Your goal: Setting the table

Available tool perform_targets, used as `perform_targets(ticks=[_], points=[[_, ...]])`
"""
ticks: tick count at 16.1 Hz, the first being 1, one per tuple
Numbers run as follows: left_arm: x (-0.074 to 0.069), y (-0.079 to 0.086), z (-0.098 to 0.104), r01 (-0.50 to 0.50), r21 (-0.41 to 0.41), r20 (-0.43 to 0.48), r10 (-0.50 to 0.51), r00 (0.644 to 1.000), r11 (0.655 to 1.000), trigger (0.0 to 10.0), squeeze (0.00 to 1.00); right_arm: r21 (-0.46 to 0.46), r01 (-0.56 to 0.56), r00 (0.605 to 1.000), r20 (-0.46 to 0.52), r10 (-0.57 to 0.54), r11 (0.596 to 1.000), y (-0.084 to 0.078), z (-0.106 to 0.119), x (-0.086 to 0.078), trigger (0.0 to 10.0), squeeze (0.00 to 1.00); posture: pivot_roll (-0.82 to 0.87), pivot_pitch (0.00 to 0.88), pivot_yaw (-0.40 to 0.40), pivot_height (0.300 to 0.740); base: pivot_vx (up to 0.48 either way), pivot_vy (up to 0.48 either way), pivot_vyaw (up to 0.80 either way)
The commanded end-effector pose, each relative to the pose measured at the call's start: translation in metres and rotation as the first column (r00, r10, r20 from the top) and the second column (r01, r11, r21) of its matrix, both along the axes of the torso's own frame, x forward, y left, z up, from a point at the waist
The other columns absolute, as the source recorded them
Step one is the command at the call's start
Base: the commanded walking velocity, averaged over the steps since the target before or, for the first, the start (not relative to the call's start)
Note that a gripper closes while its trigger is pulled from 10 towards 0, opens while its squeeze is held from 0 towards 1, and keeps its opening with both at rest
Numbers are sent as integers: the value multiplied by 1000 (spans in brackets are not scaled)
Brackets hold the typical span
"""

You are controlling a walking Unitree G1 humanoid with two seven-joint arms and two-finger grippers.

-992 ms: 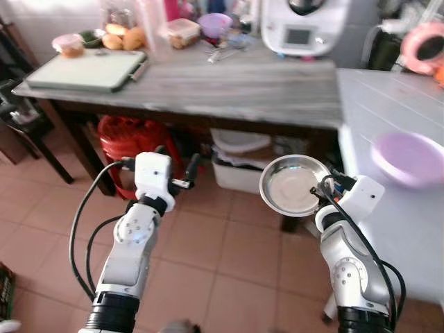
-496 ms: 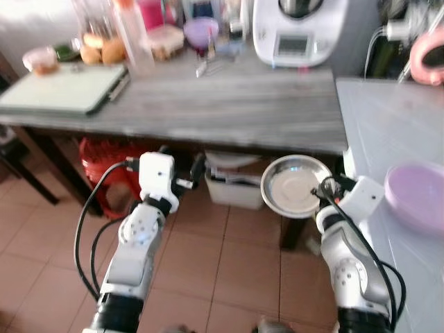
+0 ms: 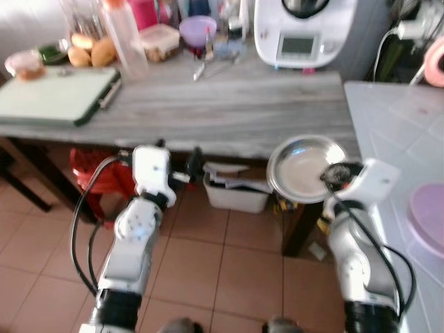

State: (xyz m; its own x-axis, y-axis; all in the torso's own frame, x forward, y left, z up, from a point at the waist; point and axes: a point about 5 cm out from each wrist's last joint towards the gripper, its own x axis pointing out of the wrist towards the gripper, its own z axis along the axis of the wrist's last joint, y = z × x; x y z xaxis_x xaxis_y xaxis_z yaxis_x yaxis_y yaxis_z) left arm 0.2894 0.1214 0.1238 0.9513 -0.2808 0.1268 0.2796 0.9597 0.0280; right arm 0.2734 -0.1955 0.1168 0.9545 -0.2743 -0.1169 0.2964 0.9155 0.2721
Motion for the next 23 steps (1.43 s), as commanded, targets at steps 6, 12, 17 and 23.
perform_targets(ticks=[6,12,17,23], points=[[2,9,2,-22,10,12,22,1000,1000,10000,0,-73,-17,994,110,25,997,-1,22,11,10000,0,-50,0,57,740,284,387,0],[-2,6,2,11,10,20,-12,1000,1000,10000,0,-77,-12,993,112,21,997,-1,20,10,10000,0,-48,0,59,740,326,304,0],[-3,6,1,20,15,15,-20,1000,1000,10000,0,-76,1,994,106,7,997,-2,21,11,10000,0,-44,0,59,740,452,0,0],[-5,6,0,26,21,2,-26,1000,999,10000,0,-52,32,996,79,-28,998,-7,15,13,10000,0,-35,0,50,740,474,0,0]])
